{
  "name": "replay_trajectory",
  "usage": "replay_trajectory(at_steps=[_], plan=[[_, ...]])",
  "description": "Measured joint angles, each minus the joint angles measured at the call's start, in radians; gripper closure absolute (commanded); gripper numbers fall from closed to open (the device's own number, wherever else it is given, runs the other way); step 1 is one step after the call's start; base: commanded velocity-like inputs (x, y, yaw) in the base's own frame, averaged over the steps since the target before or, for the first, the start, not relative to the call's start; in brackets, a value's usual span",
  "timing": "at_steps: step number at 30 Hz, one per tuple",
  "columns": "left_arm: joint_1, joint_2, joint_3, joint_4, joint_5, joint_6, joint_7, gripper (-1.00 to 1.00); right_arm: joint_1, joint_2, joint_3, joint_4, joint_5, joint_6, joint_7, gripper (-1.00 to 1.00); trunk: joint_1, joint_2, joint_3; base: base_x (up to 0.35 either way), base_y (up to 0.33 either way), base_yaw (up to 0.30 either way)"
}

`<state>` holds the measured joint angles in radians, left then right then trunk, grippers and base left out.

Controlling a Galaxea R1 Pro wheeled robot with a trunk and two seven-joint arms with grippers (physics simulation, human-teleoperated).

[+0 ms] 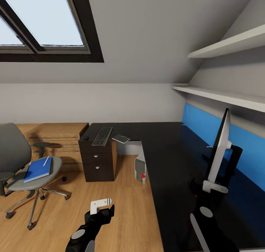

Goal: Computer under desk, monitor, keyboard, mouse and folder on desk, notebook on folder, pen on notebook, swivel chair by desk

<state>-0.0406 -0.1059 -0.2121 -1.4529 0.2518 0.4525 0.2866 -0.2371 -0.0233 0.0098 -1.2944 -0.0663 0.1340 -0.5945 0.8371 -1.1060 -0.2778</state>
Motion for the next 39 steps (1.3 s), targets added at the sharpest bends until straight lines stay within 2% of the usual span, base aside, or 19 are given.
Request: replay_trajectory(at_steps=[8, 22, 30, 39], plan=[[0.000, 0.000, 0.000, 0.000, 0.000, 0.000, 0.000, -1.00, -0.001, -0.016, -0.025, 0.007, -0.001, 0.000, -0.012, -1.00, 0.000, 0.000, 0.000, 0.000, 0.000, 0.000], [0.000, 0.000, -0.001, 0.000, 0.000, 0.000, 0.000, -1.00, -0.001, -0.017, -0.035, 0.007, 0.000, 0.002, -0.013, -1.00, 0.000, 0.000, 0.000, -0.019, -0.023, 0.000], [0.000, 0.000, 0.000, 0.000, 0.000, 0.001, 0.000, -1.00, -0.002, -0.017, -0.042, 0.007, 0.000, 0.002, -0.013, -1.00, 0.000, 0.000, 0.000, -0.194, -0.228, 0.000], [0.000, 0.001, 0.000, 0.000, 0.001, 0.001, 0.000, -1.00, -0.002, -0.017, -0.042, 0.007, 0.001, 0.002, -0.012, -1.00, 0.000, 0.000, 0.000, -0.031, -0.314, 0.000]])
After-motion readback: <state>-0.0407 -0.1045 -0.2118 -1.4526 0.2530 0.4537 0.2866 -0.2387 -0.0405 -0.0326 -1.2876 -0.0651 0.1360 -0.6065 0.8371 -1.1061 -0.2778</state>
